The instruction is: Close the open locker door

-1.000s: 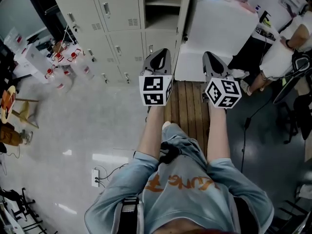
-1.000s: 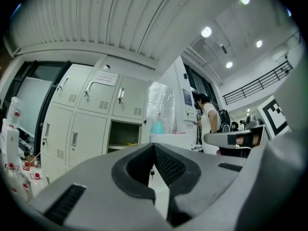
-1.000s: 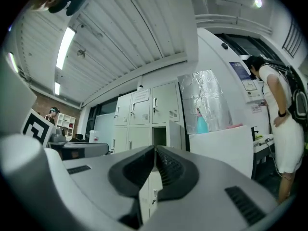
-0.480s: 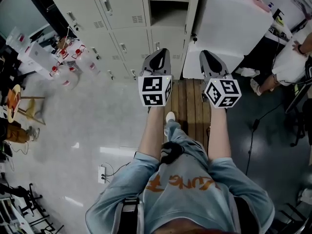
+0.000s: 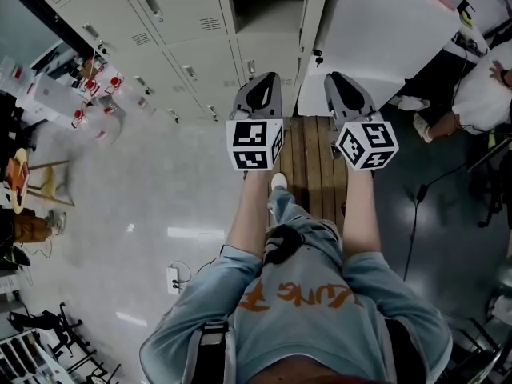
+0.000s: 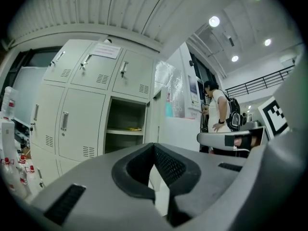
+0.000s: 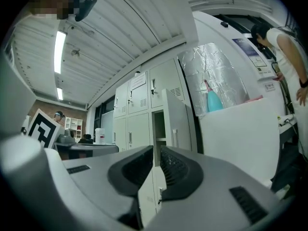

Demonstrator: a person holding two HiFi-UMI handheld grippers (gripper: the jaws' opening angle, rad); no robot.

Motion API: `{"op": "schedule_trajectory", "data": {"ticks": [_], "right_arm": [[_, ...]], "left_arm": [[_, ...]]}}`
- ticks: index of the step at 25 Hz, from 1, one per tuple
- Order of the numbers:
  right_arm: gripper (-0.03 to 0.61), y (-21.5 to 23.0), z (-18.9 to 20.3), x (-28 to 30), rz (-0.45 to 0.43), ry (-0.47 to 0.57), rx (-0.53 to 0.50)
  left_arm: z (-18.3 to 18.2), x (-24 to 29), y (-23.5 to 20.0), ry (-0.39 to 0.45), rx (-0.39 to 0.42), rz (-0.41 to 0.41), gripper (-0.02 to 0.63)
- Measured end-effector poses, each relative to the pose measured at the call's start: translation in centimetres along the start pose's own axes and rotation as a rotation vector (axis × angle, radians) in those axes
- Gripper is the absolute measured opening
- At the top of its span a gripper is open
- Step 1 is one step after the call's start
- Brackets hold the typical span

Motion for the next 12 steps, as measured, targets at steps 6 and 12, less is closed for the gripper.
{"op": "schedule_trajectory", "data": {"ticks": [6,12], "right_arm": [[0.048,1.5,0.7,2.4,-0.011,-0.02,0.018],[0.107,2.6,1.1,4.2,-0.027,-0.039,0.048]], "left_arm": [[1.6,2.6,-0.9,-0.03,-0.013,0.013,0.018],[2.5,4.4,-1.3,-0.059,-0.008,0.031,0.017]]}}
Point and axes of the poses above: the fingertips, and each gripper's own axes: x forward along the fingers, y to its right, z out of its underside, the point moved 4 cm from there along -x, backward along the fingers, and after that the axes turned 13 degrees about x, right-handed, at the moved point
